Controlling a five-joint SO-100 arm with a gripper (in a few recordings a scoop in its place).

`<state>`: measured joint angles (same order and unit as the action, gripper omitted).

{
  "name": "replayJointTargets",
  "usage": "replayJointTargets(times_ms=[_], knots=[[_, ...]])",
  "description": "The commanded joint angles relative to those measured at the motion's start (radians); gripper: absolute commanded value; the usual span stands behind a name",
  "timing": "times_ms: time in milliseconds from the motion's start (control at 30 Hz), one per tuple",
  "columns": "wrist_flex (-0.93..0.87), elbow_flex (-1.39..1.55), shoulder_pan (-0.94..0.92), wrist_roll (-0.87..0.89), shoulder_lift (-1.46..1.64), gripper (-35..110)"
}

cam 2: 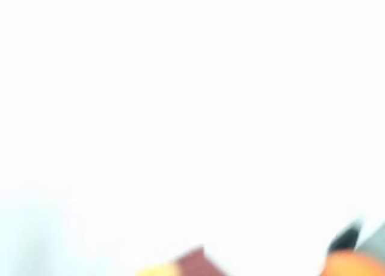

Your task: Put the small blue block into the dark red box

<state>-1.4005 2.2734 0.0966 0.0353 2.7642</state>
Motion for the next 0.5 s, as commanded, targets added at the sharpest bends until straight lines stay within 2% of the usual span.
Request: replayJointTargets(times_ms=[0, 133, 333, 467], knots=[[0.008, 0.158, 0.147, -0.008, 0.183, 0], [0.046, 0.264, 0.316, -0.058, 0.238, 0], [0.066, 0.425, 0.453, -0.153, 0.293, 0], [0.044, 0.591, 0.494, -0.186, 0.551, 0]])
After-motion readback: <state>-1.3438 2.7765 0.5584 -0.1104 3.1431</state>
